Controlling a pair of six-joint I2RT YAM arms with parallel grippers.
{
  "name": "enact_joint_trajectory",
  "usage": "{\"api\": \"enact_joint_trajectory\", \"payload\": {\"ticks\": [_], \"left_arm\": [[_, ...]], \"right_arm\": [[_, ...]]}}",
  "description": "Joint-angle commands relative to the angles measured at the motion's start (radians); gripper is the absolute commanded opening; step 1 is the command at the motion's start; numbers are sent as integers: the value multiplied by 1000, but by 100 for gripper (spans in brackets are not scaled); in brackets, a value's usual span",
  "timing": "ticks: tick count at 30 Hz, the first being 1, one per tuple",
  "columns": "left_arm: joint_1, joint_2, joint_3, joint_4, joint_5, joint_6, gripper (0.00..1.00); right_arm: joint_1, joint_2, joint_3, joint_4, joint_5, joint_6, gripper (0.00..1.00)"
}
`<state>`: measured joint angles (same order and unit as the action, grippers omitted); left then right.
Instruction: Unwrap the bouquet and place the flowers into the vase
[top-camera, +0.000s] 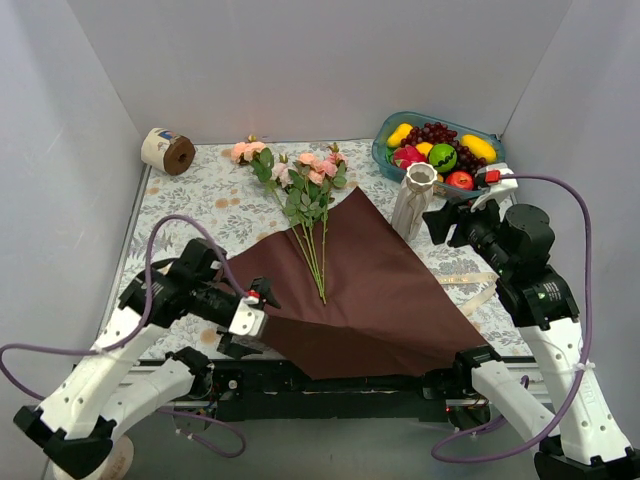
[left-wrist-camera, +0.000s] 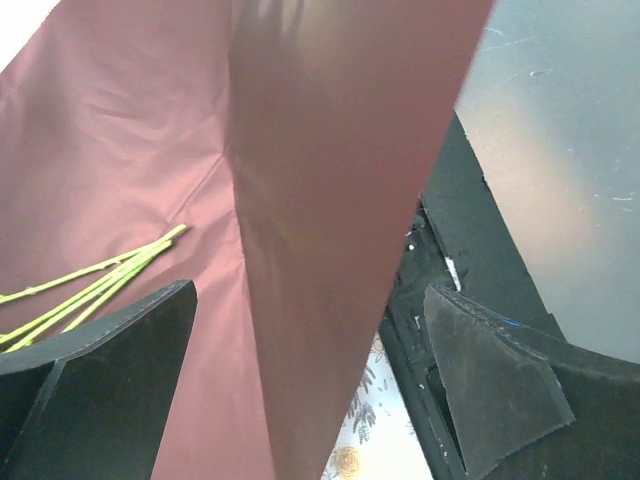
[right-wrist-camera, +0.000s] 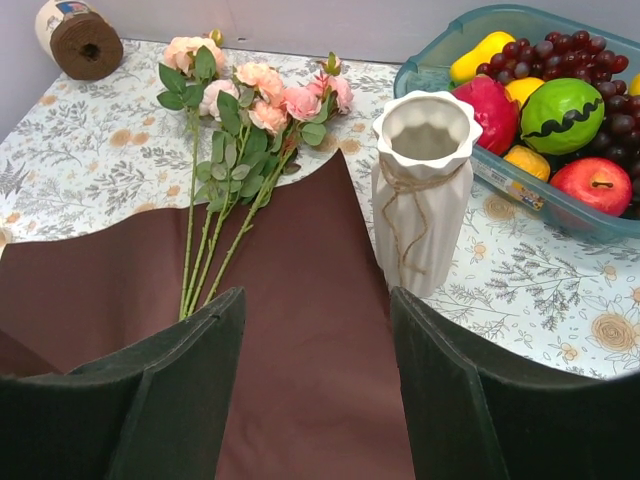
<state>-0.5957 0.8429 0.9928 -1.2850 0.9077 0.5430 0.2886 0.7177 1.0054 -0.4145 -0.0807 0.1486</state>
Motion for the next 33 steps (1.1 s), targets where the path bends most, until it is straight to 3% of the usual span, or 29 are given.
{"api": "enact_joint_trajectory", "payload": {"ticks": [1, 6, 7, 11, 17, 20, 25, 29, 33], "left_arm": [[-1, -109, -25, -8, -45, -3, 98], [0, -199, 9, 65, -124, -139, 98], [-1, -197, 21, 160, -131, -319, 98], [0, -91, 133, 372, -242, -726, 98], [2, 169, 328, 472, -417, -1119, 98], [19, 312, 418, 396, -438, -1163, 98], [160, 436, 412, 365, -328, -1275, 97], [321, 517, 441, 351, -398, -1331, 86], [418, 604, 448, 273, -337, -1296, 77]], "right_arm": [[4, -15, -23, 45, -28, -20, 68], [3, -21, -39, 36, -48, -18, 68], [4, -21, -37, 34, -47, -18, 69], [4, -9, -24, 26, -66, -14, 75], [4, 54, -65, 59, -166, 22, 78], [41, 86, -105, 78, -113, 26, 79], [314, 207, -88, 91, 177, -20, 79], [397, 336, -36, 127, 278, 0, 77], [480, 507, 15, 164, 381, 26, 68]]}}
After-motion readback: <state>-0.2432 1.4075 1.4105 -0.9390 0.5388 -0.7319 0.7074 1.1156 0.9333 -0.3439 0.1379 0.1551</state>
